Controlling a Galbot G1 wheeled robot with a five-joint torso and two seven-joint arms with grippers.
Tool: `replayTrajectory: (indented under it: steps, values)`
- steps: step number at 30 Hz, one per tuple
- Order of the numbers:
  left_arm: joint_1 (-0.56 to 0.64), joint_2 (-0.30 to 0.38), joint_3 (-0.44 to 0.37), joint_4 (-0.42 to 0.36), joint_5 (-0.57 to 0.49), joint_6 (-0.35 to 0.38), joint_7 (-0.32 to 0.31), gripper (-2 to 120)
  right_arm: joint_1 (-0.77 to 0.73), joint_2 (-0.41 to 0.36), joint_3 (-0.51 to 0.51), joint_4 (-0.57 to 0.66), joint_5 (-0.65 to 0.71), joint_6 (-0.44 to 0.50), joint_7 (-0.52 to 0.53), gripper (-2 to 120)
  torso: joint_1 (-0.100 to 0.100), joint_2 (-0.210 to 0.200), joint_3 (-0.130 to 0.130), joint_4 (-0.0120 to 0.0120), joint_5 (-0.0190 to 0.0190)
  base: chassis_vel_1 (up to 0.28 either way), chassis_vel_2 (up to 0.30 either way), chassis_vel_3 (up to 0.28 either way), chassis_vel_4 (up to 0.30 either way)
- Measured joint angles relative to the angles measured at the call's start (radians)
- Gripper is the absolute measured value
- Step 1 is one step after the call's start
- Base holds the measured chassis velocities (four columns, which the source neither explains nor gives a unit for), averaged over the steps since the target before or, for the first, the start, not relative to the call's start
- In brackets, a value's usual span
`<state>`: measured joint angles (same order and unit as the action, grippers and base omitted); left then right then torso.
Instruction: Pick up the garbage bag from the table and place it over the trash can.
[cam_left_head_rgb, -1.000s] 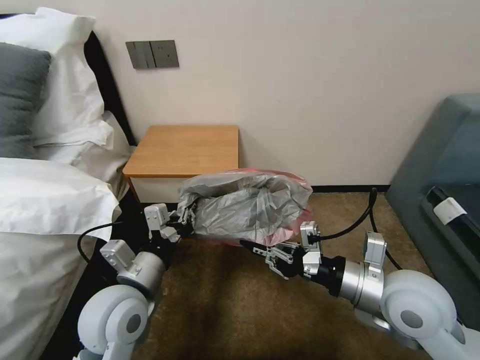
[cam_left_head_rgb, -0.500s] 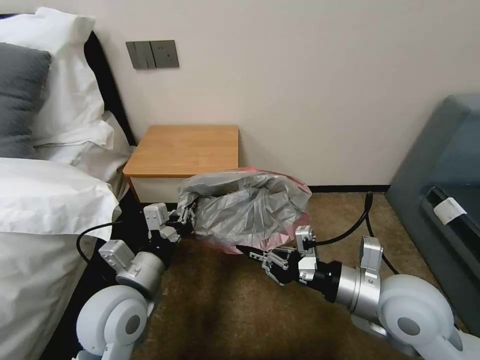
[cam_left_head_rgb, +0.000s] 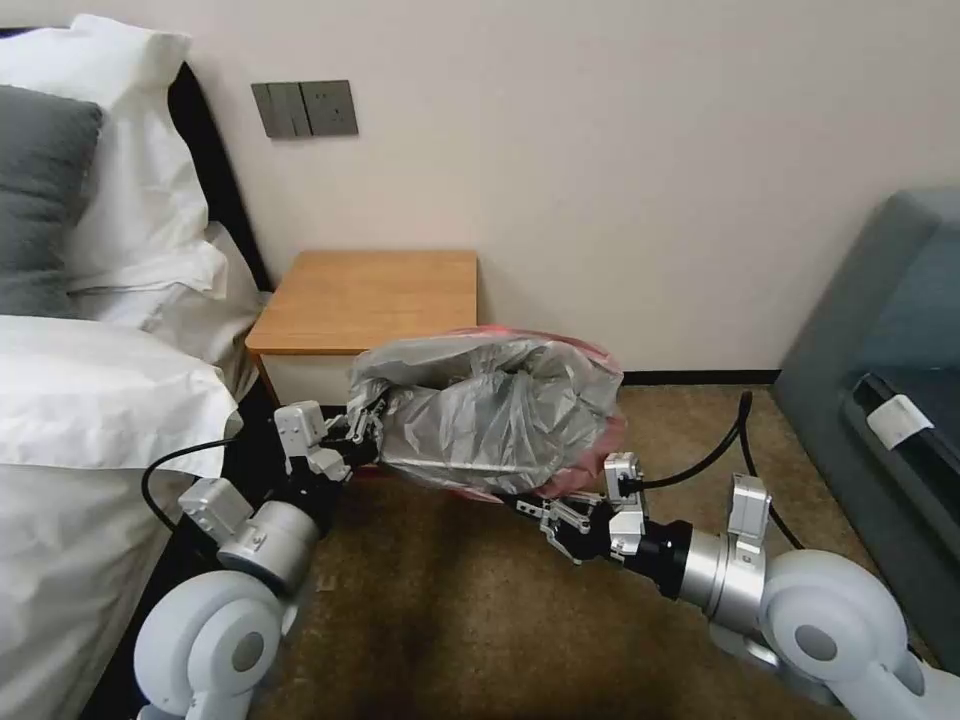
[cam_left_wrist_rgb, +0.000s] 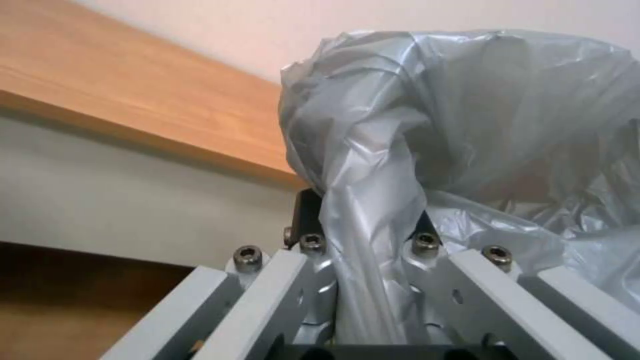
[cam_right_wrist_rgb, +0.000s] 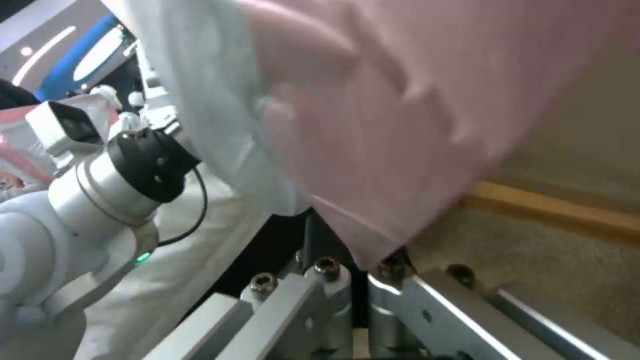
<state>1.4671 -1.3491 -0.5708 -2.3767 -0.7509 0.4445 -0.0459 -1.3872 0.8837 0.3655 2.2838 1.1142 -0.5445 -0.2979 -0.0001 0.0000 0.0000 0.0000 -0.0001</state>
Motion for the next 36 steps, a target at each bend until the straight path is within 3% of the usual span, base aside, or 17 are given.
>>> replayTrajectory:
  steps: [11, 26, 36]
  values:
    - [-0.001, 0.006, -0.042, -0.011, -0.079, 0.023, -0.003, 7, 0.013, 0.021, -0.005, -0.078, -0.009, 0.006, -0.023, 0, 0.000, 0.000, 0.000, 0.0000, 0.0001, 0.000, 0.000, 0.000, 0.000]
    - [0.000, 0.011, -0.086, -0.012, -0.106, 0.027, -0.006, 7, 0.013, 0.041, 0.006, -0.103, -0.021, 0.015, -0.043, 0, 0.000, 0.000, 0.000, 0.0000, 0.0003, 0.000, 0.000, 0.000, 0.000]
    - [-0.003, 0.010, -0.078, 0.006, -0.055, 0.009, -0.006, 7, -0.076, 0.012, 0.078, -0.068, -0.188, 0.070, -0.132, 37, 0.000, 0.000, 0.000, 0.0000, 0.0001, 0.000, 0.000, 0.000, 0.000]
